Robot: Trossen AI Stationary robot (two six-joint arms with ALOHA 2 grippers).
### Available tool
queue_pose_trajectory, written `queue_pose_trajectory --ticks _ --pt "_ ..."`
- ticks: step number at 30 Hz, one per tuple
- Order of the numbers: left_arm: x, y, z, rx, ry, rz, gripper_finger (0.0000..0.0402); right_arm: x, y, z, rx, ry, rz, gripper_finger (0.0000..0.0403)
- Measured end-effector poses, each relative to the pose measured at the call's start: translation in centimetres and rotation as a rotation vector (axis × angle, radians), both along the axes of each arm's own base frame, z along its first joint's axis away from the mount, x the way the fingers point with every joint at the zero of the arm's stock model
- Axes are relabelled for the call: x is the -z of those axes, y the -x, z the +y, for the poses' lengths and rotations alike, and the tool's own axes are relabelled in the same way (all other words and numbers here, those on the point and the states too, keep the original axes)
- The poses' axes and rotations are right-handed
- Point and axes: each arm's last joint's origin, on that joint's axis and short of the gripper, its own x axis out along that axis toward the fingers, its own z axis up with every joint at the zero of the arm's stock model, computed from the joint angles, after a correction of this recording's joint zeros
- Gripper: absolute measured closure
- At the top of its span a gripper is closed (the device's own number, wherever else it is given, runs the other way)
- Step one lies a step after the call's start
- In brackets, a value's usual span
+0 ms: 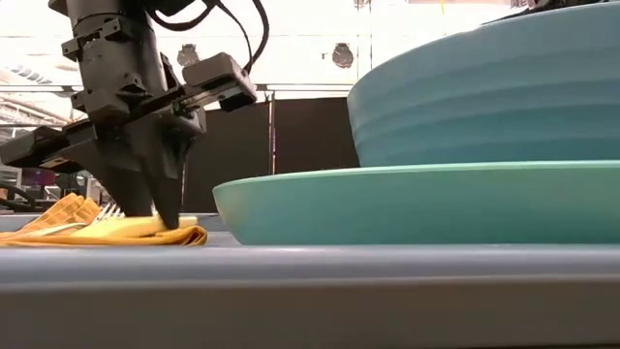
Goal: Set up tray
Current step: Adjust the white table knife on the top of the yellow table napkin
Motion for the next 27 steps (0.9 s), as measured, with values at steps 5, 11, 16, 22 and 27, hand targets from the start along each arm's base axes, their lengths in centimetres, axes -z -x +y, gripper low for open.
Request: queue_pose_trajectory --ticks 5,11,16,22,27 --pt "-0.6 0.2 -0.2 -0.042 -0.007 -0.024 0.0341 -0.3 0.0 0.0 0.002 0.013 -0.034 0.0403" --pt "-0.9 0.4 -0.6 -0.15 -0.003 -0.05 0.0341 -0.6 0.0 0.0 0.001 0.069 -0.077 0.0403" --pt "-1.1 0.6 -1.6 -0.251 0.026 -0.08 0.0341 -0.6 0.0 0.0 0.002 0.083 -0.08 0.0403" --pt "-1.1 1.5 -3.3 -0.378 0.038 -0.108 0.0341 -0.5 0.0 0.0 0.001 0.084 -0.073 0.0403" --pt "-1.1 2.1 -4.2 -0.493 0.041 -0.147 0.0341 -0.5 0.0 0.0 0.001 0.032 -0.059 0.0403"
